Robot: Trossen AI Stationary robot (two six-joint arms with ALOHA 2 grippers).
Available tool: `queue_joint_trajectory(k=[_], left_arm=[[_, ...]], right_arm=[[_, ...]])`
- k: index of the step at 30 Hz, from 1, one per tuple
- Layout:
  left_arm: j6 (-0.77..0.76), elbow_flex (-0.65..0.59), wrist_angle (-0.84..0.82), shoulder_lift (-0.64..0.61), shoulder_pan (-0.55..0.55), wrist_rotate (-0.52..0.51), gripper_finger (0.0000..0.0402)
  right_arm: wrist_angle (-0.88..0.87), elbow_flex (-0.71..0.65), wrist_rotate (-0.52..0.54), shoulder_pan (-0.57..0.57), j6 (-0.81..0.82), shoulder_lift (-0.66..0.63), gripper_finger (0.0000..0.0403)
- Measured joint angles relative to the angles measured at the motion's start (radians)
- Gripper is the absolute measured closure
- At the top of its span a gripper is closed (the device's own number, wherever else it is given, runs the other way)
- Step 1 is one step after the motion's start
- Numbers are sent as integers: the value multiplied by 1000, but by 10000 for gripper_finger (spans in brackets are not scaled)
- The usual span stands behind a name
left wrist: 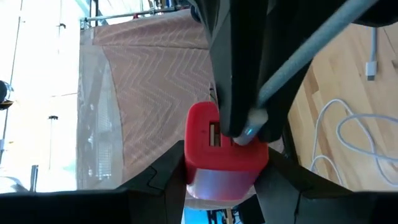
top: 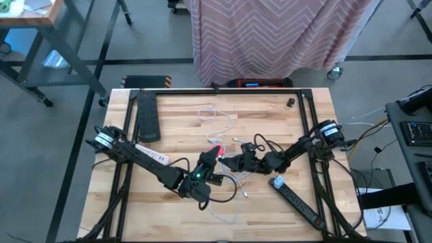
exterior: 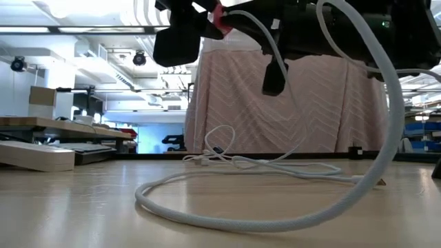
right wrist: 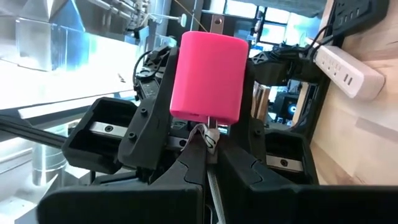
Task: Insert USB
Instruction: Insert the white USB cable into the pink charger adapter
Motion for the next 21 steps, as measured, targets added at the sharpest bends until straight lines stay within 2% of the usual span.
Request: queue_joint_trajectory(k=[13,21], left_arm=[[-55,0,3,2,-3,16,264],[-59,0,15,23,-5,5,264]], right_arm=[[22,-22,-8,-7,15,0,398],[15,-25,-50,-33,-7,0,398]])
